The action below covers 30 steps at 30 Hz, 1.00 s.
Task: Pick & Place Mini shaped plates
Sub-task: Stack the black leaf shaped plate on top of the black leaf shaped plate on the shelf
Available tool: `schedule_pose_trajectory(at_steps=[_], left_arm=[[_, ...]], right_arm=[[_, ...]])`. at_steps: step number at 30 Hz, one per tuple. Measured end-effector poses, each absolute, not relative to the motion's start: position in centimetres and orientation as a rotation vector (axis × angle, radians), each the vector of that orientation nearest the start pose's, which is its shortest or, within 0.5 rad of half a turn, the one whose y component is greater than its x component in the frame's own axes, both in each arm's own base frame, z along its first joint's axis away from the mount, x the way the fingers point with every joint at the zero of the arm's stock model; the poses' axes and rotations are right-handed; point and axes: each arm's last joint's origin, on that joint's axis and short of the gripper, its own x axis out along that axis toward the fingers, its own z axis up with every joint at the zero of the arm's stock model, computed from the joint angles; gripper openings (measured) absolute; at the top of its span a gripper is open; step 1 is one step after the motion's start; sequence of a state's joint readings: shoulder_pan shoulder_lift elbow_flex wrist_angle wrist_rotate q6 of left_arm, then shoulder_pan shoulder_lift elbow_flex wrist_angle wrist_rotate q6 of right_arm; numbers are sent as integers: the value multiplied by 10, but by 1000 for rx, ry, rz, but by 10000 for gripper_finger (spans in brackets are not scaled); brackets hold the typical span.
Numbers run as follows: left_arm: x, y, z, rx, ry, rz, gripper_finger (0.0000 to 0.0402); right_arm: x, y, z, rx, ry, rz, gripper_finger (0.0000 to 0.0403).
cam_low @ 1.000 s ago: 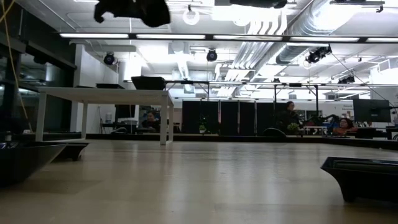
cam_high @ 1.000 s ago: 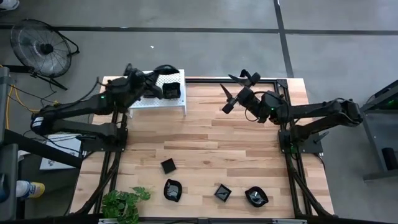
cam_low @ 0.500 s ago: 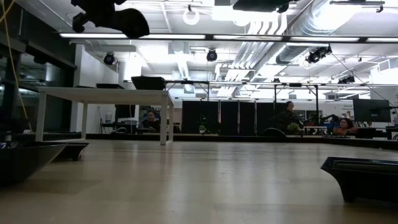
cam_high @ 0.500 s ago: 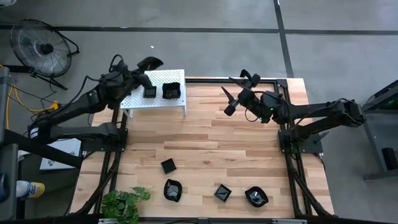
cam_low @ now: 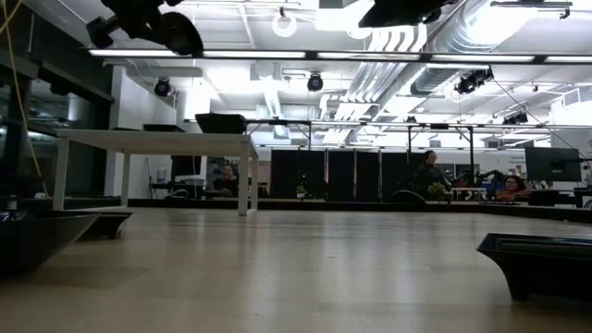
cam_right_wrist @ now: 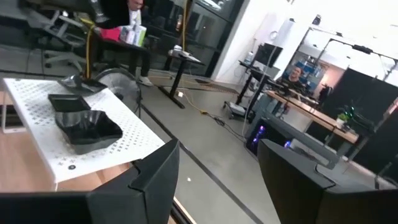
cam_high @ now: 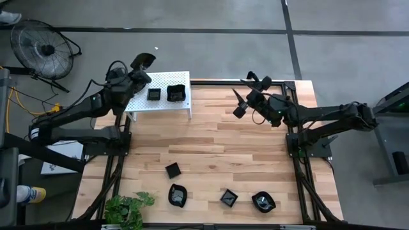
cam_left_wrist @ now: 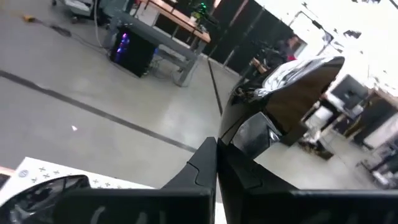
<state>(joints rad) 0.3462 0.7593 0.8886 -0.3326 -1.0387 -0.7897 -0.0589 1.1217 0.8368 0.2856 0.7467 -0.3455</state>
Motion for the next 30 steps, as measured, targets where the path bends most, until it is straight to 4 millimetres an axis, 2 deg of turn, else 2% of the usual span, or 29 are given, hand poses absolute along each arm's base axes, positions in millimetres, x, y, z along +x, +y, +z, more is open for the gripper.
schedule_pose_trajectory(at_steps=[5,9,15,22,30], left_arm=[[124,64,355,-478,-214,1385,0],[123,64,354,-445,-126,1305,0],[102,71,369,-441,22,1256,0],[84,84,388,-486,235,1238,0],[81,115,400,-541,536,1116,0]], right_arm=[[234,-34,337,-293,120,-807,213],[230,-34,339,-294,120,-807,213],[230,-33,337,-299,135,-798,213],[230,-33,337,-301,140,-792,212],[230,-33,337,-301,142,-782,212]])
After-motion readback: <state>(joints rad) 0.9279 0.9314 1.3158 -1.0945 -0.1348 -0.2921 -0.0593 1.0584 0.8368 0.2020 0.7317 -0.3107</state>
